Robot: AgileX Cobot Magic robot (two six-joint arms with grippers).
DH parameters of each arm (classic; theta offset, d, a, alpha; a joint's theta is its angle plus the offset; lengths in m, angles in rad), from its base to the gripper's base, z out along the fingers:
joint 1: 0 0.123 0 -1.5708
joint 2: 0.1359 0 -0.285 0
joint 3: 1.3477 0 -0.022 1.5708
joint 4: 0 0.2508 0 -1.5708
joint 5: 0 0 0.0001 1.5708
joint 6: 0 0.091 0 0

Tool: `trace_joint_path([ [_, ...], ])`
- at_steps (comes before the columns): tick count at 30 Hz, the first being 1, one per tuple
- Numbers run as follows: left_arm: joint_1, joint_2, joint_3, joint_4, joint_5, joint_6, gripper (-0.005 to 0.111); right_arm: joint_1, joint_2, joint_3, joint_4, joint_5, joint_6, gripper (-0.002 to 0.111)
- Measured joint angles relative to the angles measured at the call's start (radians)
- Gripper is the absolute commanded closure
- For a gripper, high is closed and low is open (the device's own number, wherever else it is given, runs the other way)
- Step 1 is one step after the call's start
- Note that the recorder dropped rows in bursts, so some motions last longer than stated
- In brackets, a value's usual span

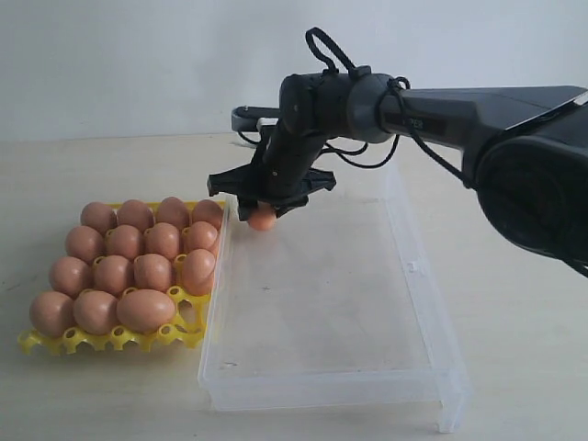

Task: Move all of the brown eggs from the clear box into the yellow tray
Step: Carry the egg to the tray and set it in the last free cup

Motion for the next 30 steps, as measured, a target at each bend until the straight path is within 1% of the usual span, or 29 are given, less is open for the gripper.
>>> trace_joint_path([
  [3, 0.000, 0.000, 0.000, 0.000, 0.000, 0.000, 0.107, 0.015, -0.067, 0.057, -0.024, -0.069, -0.082, 0.108],
  [6, 0.000, 0.000, 0.000, 0.000, 0.000, 0.000, 0.107, 0.049, -0.163, 0.186, -0.029, -0.249, -0.180, 0.108],
  [9, 0.000, 0.000, 0.000, 0.000, 0.000, 0.000, 0.107, 0.107, -0.263, 0.346, -0.029, -0.440, -0.244, 0.108],
  [15, 0.000, 0.000, 0.000, 0.000, 0.000, 0.000, 0.107, 0.221, -0.366, 0.648, -0.029, -0.718, -0.289, 0.108],
  [19, 0.000, 0.000, 0.000, 0.000, 0.000, 0.000, 0.107, 0.268, -0.395, 0.773, -0.029, -0.870, -0.291, 0.108],
  [25, 0.000, 0.000, 0.000, 0.000, 0.000, 0.000, 0.107, 0.315, -0.407, 0.854, -0.029, -0.989, -0.291, 0.108],
  [30, 0.000, 0.000, 0.000, 0.000, 0.000, 0.000, 0.107, 0.346, -0.409, 0.886, -0.029, -0.983, -0.291, 0.108],
])
